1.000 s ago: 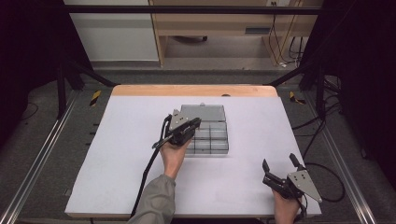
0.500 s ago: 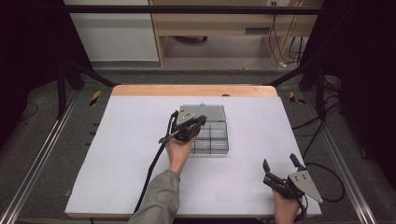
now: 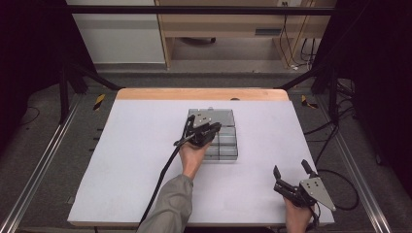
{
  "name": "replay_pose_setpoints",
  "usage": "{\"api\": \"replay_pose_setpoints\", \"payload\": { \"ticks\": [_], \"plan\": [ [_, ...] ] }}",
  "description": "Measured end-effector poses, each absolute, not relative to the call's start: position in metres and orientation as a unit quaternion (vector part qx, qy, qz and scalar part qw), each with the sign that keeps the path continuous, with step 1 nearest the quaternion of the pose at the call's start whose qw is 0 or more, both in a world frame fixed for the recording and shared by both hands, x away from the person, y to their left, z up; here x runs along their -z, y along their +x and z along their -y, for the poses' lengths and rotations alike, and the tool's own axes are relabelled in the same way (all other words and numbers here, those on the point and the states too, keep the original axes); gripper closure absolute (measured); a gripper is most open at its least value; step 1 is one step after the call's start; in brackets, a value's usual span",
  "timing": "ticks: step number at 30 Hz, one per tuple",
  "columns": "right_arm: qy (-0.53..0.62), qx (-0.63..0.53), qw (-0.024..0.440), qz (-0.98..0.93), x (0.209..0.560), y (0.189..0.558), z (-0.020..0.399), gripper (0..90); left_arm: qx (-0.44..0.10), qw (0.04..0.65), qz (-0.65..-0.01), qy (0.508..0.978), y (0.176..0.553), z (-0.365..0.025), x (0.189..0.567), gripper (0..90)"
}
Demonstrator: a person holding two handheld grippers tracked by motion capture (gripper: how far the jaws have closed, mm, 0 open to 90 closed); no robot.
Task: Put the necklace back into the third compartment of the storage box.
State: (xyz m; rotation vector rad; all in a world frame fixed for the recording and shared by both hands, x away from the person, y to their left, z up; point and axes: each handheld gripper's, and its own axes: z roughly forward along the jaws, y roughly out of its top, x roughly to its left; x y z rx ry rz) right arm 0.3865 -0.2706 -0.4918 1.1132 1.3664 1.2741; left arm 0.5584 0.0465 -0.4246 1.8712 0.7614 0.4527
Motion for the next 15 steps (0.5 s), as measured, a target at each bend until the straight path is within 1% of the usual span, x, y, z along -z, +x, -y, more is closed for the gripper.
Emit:
{"api": "replay_pose_setpoints", "payload": {
  "ticks": [6, 15],
  "plan": [
    [0.453, -0.519, 0.465, -0.557, 0.492, 0.387, 0.271, 5.5, -0.168, 0.501, -0.319, 0.786, 0.563, -0.039, 0.432, 85.1],
    [0.453, -0.519, 0.464, -0.557, 0.492, 0.387, 0.271, 5.6, -0.156, 0.494, -0.324, 0.792, 0.569, -0.032, 0.434, 85.1]
  ]
}}
